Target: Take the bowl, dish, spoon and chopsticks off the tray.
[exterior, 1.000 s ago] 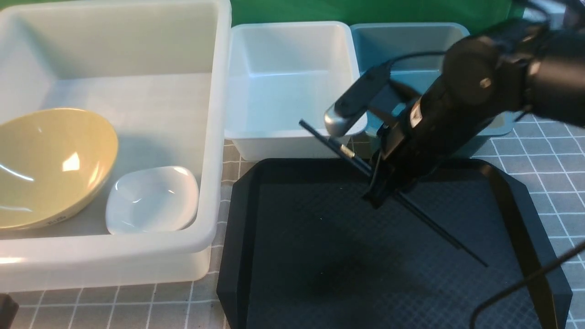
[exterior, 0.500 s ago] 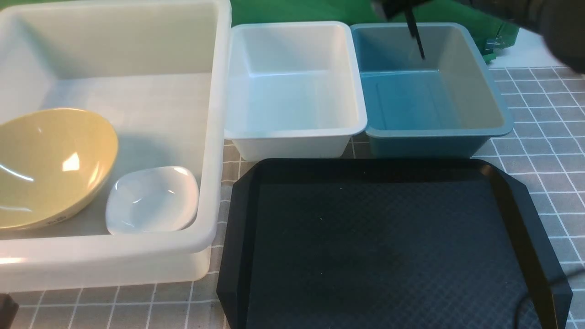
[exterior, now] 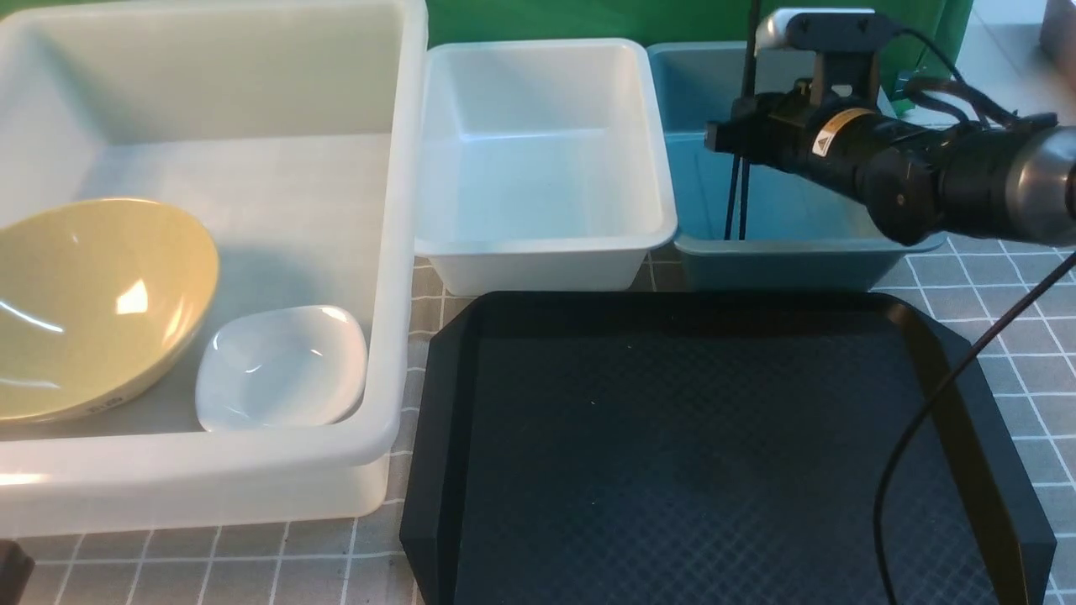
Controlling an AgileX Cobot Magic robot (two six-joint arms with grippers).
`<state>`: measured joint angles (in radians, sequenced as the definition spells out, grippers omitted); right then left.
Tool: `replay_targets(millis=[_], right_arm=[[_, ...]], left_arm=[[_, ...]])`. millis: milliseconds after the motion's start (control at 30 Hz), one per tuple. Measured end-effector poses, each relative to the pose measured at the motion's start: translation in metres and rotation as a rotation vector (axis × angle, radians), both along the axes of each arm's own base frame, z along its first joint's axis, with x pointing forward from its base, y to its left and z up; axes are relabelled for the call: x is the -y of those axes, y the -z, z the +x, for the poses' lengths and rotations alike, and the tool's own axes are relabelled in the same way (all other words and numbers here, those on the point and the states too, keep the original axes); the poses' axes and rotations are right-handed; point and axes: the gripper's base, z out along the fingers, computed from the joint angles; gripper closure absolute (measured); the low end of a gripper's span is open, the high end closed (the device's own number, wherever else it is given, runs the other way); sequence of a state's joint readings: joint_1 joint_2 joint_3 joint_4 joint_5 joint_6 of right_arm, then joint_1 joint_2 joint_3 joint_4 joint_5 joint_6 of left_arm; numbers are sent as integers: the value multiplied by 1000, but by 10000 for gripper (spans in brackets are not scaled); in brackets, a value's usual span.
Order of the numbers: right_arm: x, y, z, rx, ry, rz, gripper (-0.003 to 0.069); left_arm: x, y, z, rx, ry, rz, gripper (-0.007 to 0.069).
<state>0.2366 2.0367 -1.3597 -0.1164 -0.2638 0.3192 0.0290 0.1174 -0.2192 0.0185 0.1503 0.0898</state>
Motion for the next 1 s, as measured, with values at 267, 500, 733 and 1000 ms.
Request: replay_targets(millis=[267,500,733,1000], right_arm=[[4,-32,-11,-14,8,-16,274],[25,-149,-78,93,-67,-348,379],[59,-242,-184,207,-56,-529,604],[99,-164,-225,-50,38,-509,626]], left_arm=[[0,2,0,-5,0,1,638],[0,2,0,-5,0,1,638],[0,0,0,9,0,3,638],[0,0,0,15,-2,12,638]])
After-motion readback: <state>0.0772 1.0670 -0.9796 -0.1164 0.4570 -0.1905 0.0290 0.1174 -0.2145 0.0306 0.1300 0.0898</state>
